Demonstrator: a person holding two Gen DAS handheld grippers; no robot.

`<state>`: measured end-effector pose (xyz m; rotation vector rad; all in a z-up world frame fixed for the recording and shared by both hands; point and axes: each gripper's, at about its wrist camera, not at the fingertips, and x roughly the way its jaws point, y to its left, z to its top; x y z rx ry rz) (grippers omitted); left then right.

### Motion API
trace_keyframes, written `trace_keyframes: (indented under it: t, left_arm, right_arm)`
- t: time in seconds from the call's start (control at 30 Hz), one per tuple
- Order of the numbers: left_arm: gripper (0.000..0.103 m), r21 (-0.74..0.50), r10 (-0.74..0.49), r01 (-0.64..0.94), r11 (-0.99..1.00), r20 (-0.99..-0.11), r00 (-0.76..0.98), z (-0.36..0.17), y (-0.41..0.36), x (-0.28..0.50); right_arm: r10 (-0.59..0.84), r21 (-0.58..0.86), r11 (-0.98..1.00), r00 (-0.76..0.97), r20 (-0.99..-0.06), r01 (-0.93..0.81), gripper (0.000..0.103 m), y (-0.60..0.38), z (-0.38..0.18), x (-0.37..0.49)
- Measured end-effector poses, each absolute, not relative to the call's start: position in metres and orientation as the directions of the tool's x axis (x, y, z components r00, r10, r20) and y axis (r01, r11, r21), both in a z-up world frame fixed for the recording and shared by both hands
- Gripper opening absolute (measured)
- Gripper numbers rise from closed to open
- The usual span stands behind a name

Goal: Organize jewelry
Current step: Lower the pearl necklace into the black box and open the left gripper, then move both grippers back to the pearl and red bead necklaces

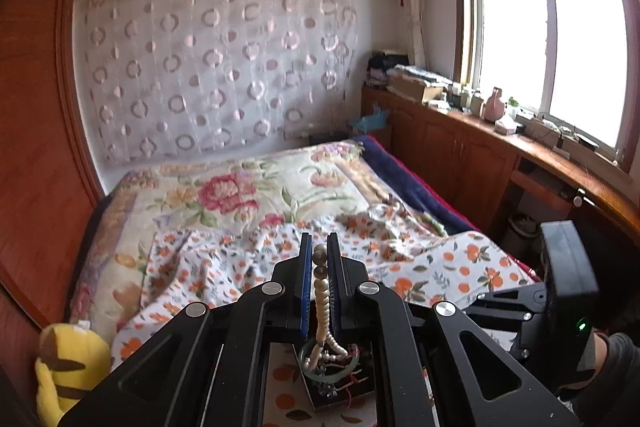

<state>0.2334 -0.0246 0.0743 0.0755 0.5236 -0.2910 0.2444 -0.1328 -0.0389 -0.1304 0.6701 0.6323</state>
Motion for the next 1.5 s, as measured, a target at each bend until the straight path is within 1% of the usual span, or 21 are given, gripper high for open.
trace_keyframes:
  t: [0.23,0.53,0.6,0.7,0.9,0.97,1.03,1.1,1.33,1.5]
  left_arm:
    - [0.007,-0.005,-0.257,0.301,0.954,-0.534,0.805,0.059,-0.027,0.24]
    - [0.007,-0.006,-0.26,0.305,0.952,-0.542,0.799,0.055,-0.029,0.243]
    - [0.007,-0.005,-0.26,0.306,0.952,-0.544,0.798,0.053,-0.031,0.243]
    - [0.007,-0.004,-0.262,0.311,0.951,-0.549,0.794,0.048,-0.033,0.243]
    - [0.007,-0.005,-0.26,0.308,0.951,-0.551,0.793,0.045,-0.033,0.242]
    - [0.01,-0.009,-0.265,0.312,0.95,-0.553,0.79,0.042,-0.031,0.238]
    - [0.016,-0.01,-0.265,0.312,0.95,-0.556,0.788,0.038,-0.027,0.231]
    - [0.017,-0.015,-0.274,0.321,0.947,-0.56,0.782,0.03,-0.024,0.219]
    - [0.017,-0.006,-0.264,0.34,0.941,-0.644,0.718,-0.019,-0.014,0.182]
    - [0.017,-0.023,-0.253,0.337,0.941,-0.706,0.661,-0.052,-0.003,0.163]
  right_arm:
    - [0.5,0.093,0.808,0.595,-0.629,-0.581,0.018,-0.131,-0.046,0.247]
    - [0.489,0.083,0.814,0.601,-0.631,-0.575,0.018,-0.132,-0.049,0.247]
    - [0.486,0.083,0.816,0.603,-0.632,-0.571,0.02,-0.133,-0.049,0.246]
    - [0.484,0.082,0.82,0.608,-0.629,-0.567,0.029,-0.136,-0.048,0.244]
    - [0.477,0.09,0.832,0.622,-0.622,-0.548,0.029,-0.146,-0.045,0.234]
    - [0.473,0.091,0.836,0.626,-0.62,-0.541,0.029,-0.151,-0.044,0.229]
    - [0.468,0.091,0.84,0.629,-0.621,-0.535,0.029,-0.156,-0.044,0.222]
    - [0.463,0.088,0.842,0.628,-0.626,-0.533,0.029,-0.16,-0.046,0.214]
    - [0.453,0.076,0.832,0.595,-0.664,-0.549,0.029,-0.16,-0.065,0.189]
    - [0.446,0.074,0.827,0.57,-0.689,-0.557,0.029,-0.154,-0.081,0.179]
